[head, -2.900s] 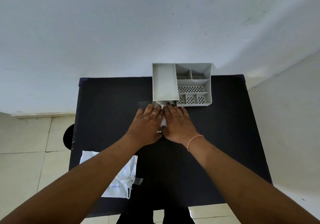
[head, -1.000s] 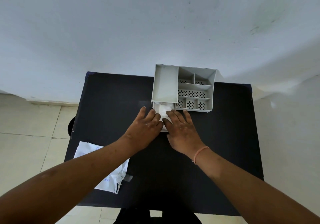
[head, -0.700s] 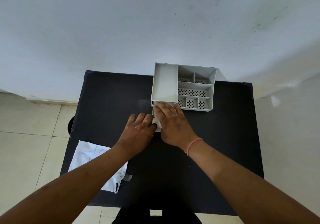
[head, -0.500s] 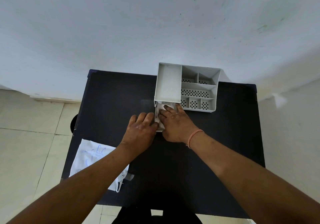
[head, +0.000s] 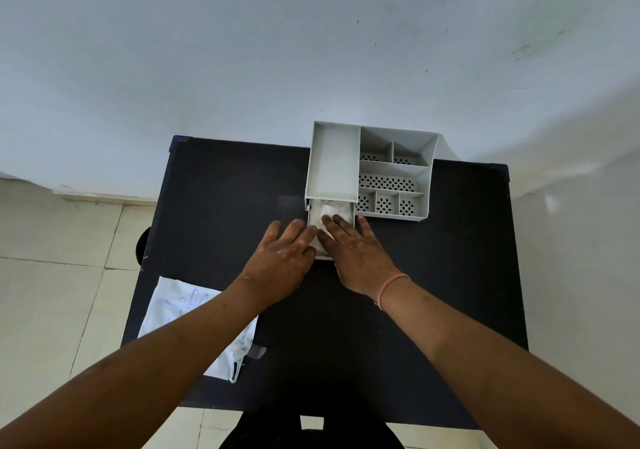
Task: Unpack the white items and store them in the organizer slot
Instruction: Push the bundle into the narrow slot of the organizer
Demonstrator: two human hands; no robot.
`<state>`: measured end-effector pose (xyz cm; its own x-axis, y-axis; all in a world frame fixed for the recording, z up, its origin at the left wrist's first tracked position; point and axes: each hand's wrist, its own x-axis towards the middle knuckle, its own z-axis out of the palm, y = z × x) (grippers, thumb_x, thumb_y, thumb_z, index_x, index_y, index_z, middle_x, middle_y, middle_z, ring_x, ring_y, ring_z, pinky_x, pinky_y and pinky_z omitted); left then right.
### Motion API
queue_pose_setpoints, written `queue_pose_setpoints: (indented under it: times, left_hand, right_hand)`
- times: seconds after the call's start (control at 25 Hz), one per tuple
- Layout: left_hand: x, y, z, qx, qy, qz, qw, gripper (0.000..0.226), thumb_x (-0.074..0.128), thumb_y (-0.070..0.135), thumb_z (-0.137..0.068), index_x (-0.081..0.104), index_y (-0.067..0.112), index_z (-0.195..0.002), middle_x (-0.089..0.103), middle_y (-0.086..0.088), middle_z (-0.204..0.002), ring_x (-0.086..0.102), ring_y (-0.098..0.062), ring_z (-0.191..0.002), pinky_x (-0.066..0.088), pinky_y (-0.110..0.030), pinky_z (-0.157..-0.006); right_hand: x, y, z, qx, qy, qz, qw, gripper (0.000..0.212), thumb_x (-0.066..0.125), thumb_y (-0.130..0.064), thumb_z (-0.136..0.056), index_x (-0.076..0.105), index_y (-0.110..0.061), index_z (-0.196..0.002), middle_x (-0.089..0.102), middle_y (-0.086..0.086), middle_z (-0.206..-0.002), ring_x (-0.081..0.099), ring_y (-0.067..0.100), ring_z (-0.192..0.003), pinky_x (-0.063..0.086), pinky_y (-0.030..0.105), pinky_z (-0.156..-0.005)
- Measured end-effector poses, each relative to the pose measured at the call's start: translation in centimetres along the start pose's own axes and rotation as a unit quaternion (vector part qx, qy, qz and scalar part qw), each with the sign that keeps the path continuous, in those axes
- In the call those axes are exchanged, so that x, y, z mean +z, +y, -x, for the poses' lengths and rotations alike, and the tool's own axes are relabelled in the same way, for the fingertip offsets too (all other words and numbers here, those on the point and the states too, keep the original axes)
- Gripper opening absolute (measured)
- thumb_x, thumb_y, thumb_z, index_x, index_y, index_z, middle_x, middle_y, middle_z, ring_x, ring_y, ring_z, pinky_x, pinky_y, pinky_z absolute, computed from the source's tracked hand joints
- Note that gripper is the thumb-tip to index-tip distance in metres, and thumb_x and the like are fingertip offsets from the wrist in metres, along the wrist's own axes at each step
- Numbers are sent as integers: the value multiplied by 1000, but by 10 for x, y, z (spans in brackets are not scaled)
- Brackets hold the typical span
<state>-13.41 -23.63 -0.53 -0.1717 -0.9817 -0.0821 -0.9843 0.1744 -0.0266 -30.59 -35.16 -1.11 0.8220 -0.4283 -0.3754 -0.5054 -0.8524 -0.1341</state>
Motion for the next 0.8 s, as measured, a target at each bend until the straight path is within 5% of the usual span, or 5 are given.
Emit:
queue_pose_setpoints:
  times: [0.32, 0.44, 0.6, 0.8]
  left_hand:
    - [-8, 1, -25, -13, -59, -40, 997, 38, 59, 24, -99, 65, 13, -135, 73, -9, -128, 67, -32, -112, 45, -52, -101]
    - [-11, -1, -39, -45, -93, -35, 994, 42, 61, 25, -98, 59, 16, -139, 70, -6, -132, 74, -28, -106, 46, -51, -102]
    - [-15, -11, -51, -68, -95, -13, 993, 32, 64, 25, -97, 66, 21, -129, 72, -3, -126, 76, -26, -102, 50, -46, -96]
    - [-17, -22, -56, -142, -4, 88, 986, 27, 63, 16, -99, 79, 19, -121, 73, -3, -132, 69, -30, -113, 56, -45, -89]
  right_hand:
    - [-6, 6, -18, 19, 27, -43, 999, 75, 61, -13, -94, 31, -22, -162, 18, 8, -176, 13, 28, -162, 8, 60, -129]
    - [-10, 4, -11, 45, 117, -46, 991, 65, 68, -13, -88, 49, -20, -150, 45, 12, -161, 39, 34, -150, 31, 57, -123]
    - [-3, 2, 3, 155, 242, -65, 956, 30, 69, -16, -88, 71, -19, -118, 62, 8, -128, 59, 32, -119, 52, 46, -91]
    - [-10, 15, -5, 267, 174, -149, 936, 23, 58, -34, -102, 77, -27, -114, 68, 6, -108, 67, 29, -102, 51, 42, -88]
